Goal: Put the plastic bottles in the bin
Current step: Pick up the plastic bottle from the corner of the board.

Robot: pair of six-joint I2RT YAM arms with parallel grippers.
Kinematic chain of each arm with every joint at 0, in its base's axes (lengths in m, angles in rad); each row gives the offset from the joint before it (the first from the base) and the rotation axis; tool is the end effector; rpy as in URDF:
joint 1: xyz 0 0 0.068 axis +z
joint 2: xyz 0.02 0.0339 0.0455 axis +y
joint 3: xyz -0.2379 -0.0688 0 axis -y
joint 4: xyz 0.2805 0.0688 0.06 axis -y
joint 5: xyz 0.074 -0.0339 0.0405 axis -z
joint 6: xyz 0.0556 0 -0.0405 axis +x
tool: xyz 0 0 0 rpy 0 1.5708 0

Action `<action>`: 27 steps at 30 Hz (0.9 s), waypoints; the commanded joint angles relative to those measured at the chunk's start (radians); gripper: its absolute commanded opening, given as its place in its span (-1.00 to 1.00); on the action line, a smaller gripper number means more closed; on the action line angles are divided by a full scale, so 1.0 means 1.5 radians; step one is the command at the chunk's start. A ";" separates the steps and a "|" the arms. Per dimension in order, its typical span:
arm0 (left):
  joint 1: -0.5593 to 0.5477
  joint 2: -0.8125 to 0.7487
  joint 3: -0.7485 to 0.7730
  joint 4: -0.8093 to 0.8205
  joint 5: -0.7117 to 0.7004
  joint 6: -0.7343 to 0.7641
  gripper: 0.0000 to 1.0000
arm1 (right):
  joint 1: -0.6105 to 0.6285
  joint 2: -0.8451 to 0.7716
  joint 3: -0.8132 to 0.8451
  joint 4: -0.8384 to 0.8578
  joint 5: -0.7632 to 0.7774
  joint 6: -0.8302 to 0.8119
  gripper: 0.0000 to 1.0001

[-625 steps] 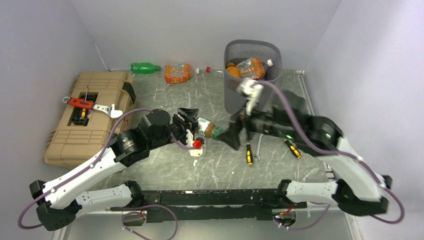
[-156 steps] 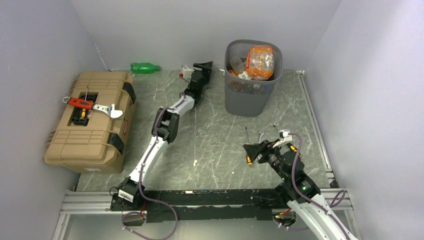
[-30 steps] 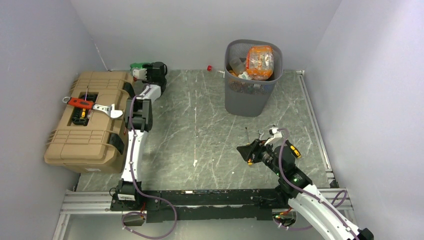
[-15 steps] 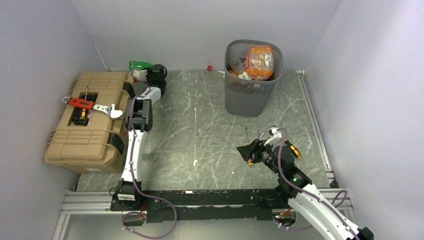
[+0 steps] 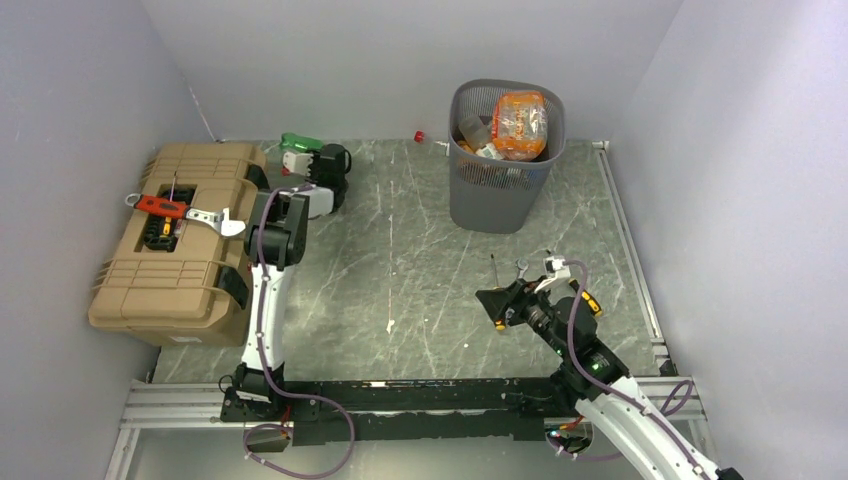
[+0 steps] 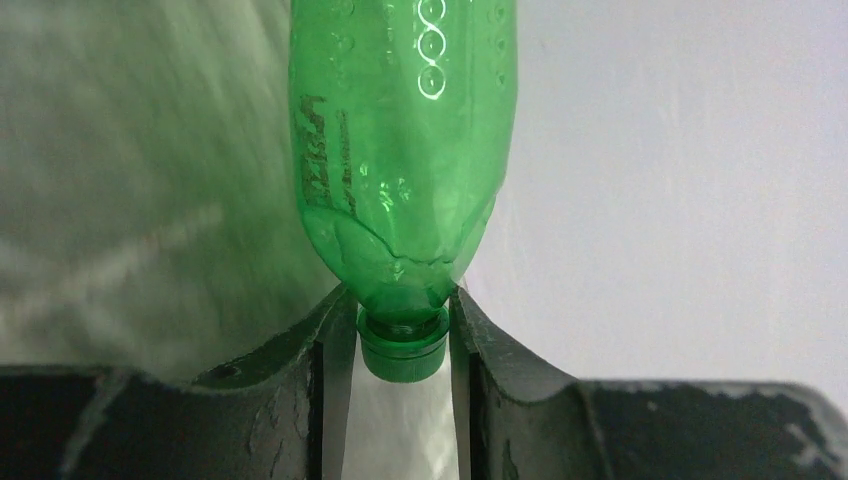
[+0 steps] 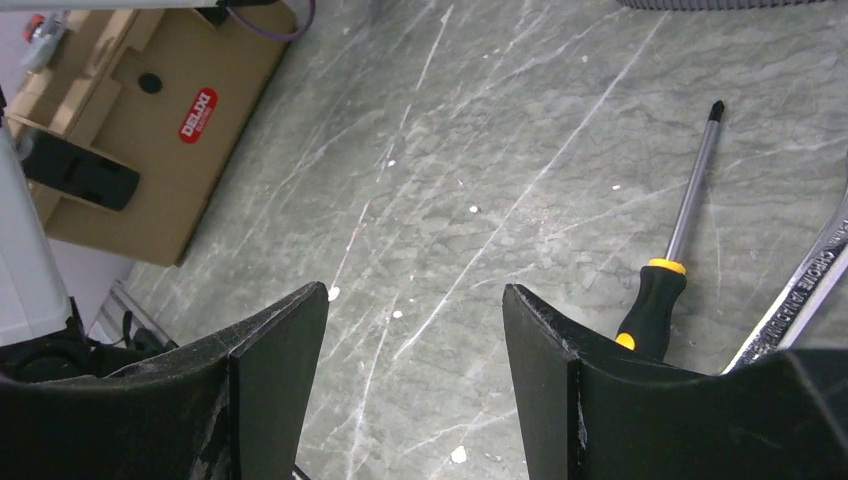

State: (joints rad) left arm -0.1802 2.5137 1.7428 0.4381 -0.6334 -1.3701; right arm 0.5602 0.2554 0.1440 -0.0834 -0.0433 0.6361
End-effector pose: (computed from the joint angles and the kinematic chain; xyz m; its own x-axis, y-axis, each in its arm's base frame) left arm 0.5645 -0.0694 0.0620 0.3337 -0.8636 -0.3779 -0.3959 0.2354 -0.8876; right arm 0.1701 0.1096 0.1770 -0.4686 0.4066 -0.7842 -0.3586 0.7238 0.5896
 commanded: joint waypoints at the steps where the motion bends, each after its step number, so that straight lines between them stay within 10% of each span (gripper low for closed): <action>1: -0.054 -0.132 -0.096 0.072 0.011 0.008 -1.00 | 0.002 -0.034 0.025 -0.015 0.001 0.018 0.37; 14: -0.210 -0.534 -0.412 0.025 0.094 0.121 -1.00 | 0.003 -0.036 0.183 -0.113 -0.081 -0.048 0.41; 27: -0.374 -0.942 -0.476 -0.354 0.329 0.477 -1.00 | 0.003 0.182 0.465 -0.074 -0.242 -0.026 0.65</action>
State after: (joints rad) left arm -0.7292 1.2221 1.0557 0.1059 -0.3481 -0.8879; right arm 0.5602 0.4206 0.7322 -0.2649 -0.2951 0.5873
